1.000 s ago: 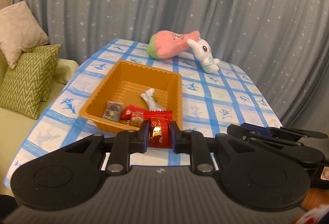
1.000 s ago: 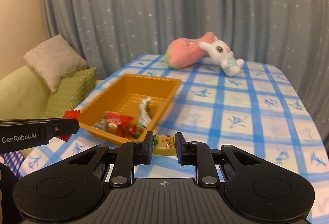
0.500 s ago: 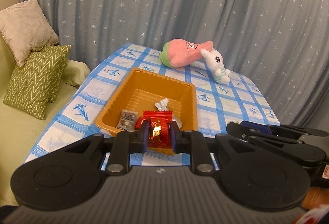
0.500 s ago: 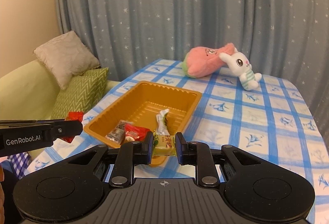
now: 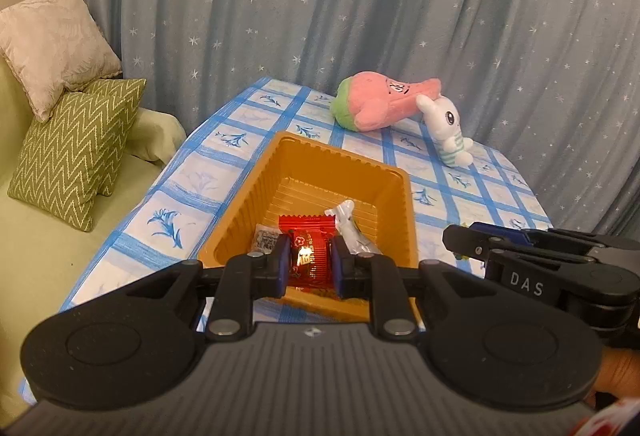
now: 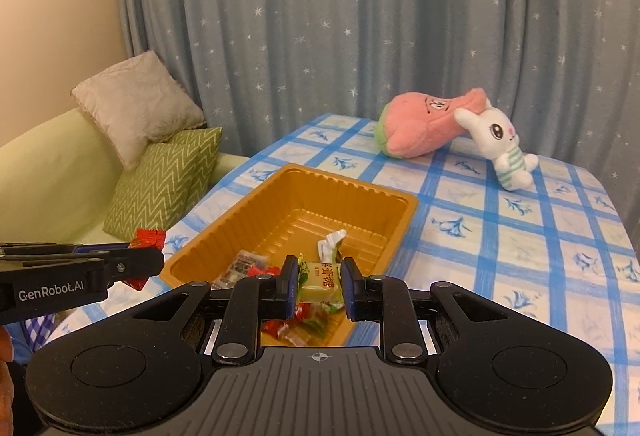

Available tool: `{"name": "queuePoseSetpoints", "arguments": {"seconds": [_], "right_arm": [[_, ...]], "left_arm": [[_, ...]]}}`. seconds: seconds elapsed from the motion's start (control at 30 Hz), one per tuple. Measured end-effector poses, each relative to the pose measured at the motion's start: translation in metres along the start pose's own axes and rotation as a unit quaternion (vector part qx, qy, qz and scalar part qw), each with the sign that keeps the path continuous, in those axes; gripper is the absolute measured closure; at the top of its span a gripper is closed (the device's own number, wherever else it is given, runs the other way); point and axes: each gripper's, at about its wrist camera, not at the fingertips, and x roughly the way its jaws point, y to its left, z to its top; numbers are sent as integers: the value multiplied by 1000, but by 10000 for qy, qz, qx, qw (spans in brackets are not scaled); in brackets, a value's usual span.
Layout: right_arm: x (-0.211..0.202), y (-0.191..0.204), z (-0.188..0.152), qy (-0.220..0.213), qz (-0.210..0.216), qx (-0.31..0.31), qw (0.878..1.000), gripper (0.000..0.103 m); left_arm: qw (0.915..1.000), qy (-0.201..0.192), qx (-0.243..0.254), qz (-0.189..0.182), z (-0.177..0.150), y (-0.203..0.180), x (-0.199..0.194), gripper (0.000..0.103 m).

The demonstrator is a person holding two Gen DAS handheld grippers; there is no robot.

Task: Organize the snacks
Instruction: 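Carry both candies over the orange tray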

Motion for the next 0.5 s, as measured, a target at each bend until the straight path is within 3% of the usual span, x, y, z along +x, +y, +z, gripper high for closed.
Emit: {"name": "queuePoseSetpoints", "arguments": {"seconds": [0.5], "right_arm": [[56,0,16,231,86,-184,9995,80]], "left_arm": [[9999,85,60,-7,18,14,48,84]]}}
